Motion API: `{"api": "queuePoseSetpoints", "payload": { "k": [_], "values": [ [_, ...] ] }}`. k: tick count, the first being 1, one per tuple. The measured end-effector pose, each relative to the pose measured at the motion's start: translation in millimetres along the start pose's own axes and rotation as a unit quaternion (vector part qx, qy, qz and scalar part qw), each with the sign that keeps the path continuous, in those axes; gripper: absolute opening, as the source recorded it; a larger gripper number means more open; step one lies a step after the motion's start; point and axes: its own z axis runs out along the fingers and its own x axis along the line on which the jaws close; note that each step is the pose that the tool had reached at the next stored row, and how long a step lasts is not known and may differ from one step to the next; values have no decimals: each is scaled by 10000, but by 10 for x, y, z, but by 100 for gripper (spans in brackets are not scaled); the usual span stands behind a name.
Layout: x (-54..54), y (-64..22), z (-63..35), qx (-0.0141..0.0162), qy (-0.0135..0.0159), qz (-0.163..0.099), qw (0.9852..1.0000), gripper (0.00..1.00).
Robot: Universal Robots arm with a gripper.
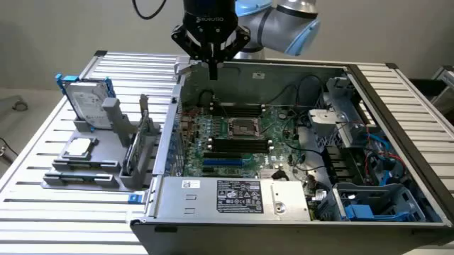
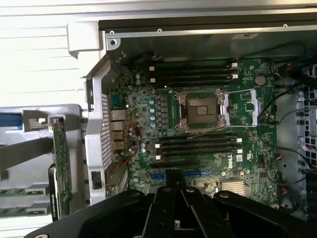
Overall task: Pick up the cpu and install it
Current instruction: 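Reach for the cpu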
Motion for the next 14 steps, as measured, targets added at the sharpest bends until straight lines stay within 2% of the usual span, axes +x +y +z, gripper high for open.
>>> {"api": "queuePoseSetpoints", "payload": {
  "k": [12,14],
  "values": [
    [3,0,0,0,-7,0,10000,11],
    [53,-4,-3,0,-5,-2,10000,11]
  ]
}}
